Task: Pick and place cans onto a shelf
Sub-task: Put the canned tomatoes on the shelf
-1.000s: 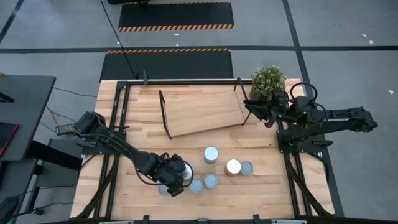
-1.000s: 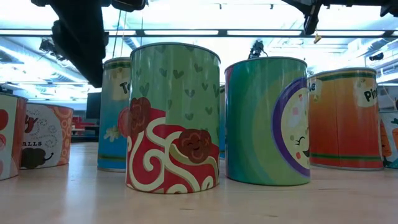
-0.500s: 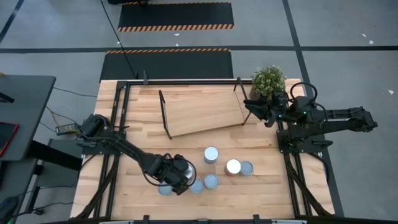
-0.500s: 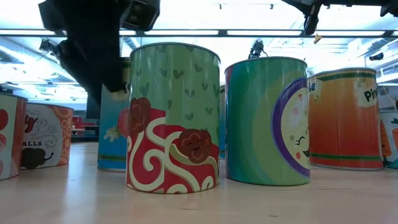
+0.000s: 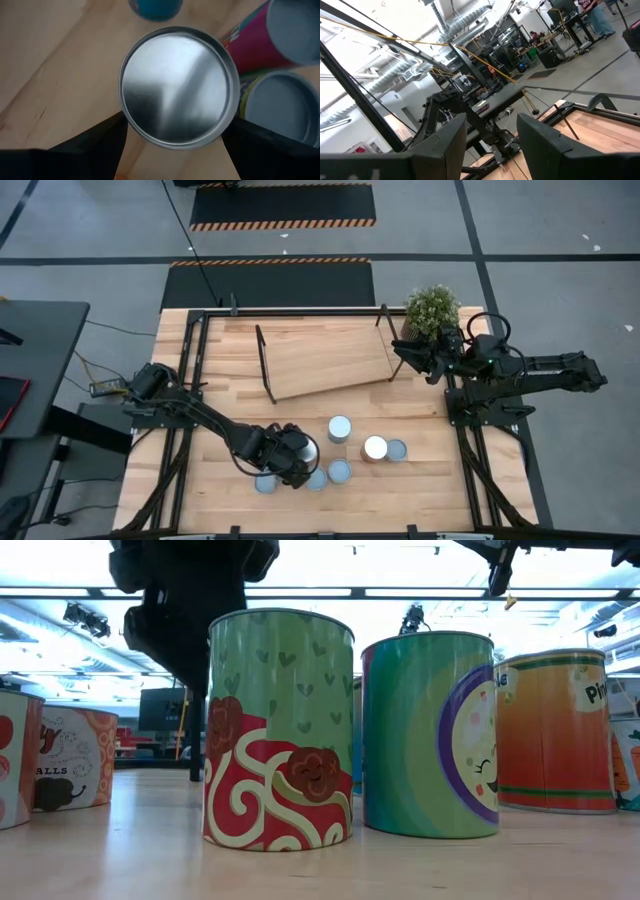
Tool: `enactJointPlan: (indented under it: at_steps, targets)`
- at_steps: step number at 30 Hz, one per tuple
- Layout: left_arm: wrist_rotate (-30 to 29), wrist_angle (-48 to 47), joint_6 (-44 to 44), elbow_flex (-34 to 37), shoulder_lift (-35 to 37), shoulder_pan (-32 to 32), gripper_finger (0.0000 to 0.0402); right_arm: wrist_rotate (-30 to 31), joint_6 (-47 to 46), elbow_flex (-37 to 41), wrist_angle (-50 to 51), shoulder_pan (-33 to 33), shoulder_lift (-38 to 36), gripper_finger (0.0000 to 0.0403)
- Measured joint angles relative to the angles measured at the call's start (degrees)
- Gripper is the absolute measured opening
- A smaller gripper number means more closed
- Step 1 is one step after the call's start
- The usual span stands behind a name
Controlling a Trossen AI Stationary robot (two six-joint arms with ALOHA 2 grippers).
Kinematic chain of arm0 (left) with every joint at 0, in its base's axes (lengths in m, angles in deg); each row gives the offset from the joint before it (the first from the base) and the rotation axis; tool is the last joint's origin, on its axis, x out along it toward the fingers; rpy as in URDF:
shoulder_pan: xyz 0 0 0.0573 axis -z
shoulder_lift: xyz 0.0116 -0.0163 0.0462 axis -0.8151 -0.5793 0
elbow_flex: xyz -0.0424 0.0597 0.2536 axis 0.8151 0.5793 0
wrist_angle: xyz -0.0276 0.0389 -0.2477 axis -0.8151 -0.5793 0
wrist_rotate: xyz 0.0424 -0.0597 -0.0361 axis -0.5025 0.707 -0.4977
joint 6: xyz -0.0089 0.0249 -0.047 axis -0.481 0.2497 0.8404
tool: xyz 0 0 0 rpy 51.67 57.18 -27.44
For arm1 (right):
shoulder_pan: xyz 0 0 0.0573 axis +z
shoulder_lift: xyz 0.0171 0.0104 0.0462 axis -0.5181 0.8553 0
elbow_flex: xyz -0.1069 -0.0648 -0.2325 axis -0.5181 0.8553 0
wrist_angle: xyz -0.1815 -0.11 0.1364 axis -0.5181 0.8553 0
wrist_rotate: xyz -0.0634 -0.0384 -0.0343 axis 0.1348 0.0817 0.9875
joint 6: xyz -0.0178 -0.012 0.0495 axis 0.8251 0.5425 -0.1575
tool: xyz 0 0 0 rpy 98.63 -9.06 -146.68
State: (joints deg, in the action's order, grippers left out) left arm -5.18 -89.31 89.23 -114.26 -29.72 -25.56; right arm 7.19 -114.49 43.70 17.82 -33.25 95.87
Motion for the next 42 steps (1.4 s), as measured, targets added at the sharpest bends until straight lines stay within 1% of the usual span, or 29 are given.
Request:
enactJointPlan:
  at_steps: [9,14,27,31,36,39,42]
  targets:
    - [-1.68,0.87,-0.04,0.00,0.00,0.00,0.0318,0.00,-0.04,0.00,0.01,0.00,0.00,0.0181]
    - [-0.33,0.99,-0.05,0.00,0.02,0.00,0.0318,0.00,-0.04,0.00,0.01,0.00,0.00,0.0181]
    - [-0.15,1.25,-0.44,0.00,0.09,0.00,0.0318,0.17,-0.02,0.02,0.01,-0.01,0.00,0.0181]
    - [2.02,1.22,-0.17,0.00,0.11,-0.33,0.0318,0.22,-0.02,0.02,0.01,0.00,0.00,0.0181]
    - [2.41,1.20,-0.15,0.00,0.11,-0.76,0.0319,0.22,-0.02,0.02,0.01,0.00,0.00,0.0181]
    - [2.81,1.18,-0.07,0.00,0.11,-0.90,0.0332,0.23,-0.02,0.02,0.01,-0.01,0.00,0.0181]
    - [2.83,1.18,-0.07,0.00,0.11,-0.94,0.0364,0.23,-0.02,0.02,0.01,-0.02,0.00,0.0181]
